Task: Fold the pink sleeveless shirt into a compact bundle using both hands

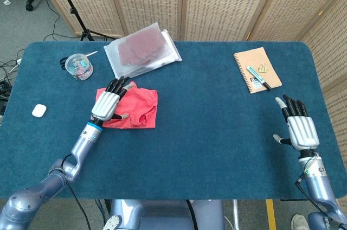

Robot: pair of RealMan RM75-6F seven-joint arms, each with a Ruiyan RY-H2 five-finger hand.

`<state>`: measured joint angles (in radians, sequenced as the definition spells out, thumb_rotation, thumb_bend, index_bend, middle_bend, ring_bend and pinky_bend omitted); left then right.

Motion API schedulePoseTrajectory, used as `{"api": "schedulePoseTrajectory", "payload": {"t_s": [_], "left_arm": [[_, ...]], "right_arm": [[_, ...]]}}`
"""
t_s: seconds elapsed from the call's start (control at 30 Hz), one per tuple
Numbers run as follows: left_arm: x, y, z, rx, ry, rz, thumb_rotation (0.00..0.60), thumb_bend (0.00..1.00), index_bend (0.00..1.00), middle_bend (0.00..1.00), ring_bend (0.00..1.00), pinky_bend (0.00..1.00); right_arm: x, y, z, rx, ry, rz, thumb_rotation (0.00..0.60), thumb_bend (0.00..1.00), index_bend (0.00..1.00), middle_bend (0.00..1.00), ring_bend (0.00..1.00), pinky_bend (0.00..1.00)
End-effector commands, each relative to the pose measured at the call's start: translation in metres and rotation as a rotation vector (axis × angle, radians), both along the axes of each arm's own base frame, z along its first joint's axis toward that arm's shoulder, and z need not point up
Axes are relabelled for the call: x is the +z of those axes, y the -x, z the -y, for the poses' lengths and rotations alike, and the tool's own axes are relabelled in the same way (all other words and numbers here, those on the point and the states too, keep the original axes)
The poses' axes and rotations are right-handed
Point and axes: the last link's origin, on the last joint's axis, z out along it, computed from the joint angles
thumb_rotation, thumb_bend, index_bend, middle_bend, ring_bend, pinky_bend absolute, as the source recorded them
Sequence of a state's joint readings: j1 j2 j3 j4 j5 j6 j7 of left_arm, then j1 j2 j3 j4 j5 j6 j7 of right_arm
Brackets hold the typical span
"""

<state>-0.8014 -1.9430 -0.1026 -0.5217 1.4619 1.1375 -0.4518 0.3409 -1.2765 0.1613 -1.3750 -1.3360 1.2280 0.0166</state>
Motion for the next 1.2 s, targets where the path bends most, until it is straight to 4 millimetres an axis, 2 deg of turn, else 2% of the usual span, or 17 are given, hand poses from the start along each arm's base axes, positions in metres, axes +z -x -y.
{"api": "schedulePoseTrajectory", "payload": {"t_s": [0.03,0.4,0.63,0.77,1.0,1.2], "left_arm": [[-0.007,-0.007,0.001,-0.009,0.01,-0.004,0.6,0.0,0.0,0.0,0.0,0.0],[-0.044,-0.037,0.007,-0.023,0.069,-0.002,0.6,0.0,0.0,0.0,0.0,0.0],[-0.059,-0.043,0.009,-0.001,0.089,-0.011,0.6,0.0,0.0,0.0,0.0,0.0],[-0.053,-0.041,0.009,-0.007,0.07,0.009,0.6,0.0,0.0,0.0,0.0,0.0],[-0.027,-0.03,0.005,-0.024,0.016,0.021,0.6,0.0,0.0,0.0,0.0,0.0],[-0.017,-0.035,-0.002,-0.016,-0.011,0.042,0.6,0.0,0.0,0.0,0.0,0.0]], "right_arm": [[0.0,0.0,0.0,0.0,0.0,0.001,0.6,0.0,0.0,0.0,0.0,0.0],[0.001,0.001,0.0,-0.003,0.0,0.005,0.6,0.0,0.0,0.0,0.0,0.0],[0.002,0.001,0.001,-0.006,-0.002,0.006,0.6,0.0,0.0,0.0,0.0,0.0],[0.002,0.001,0.0,-0.006,-0.003,0.006,0.6,0.0,0.0,0.0,0.0,0.0],[0.002,0.001,-0.001,-0.005,-0.007,0.007,0.6,0.0,0.0,0.0,0.0,0.0],[0.001,0.0,-0.001,-0.005,-0.01,0.005,0.6,0.0,0.0,0.0,0.0,0.0]]}}
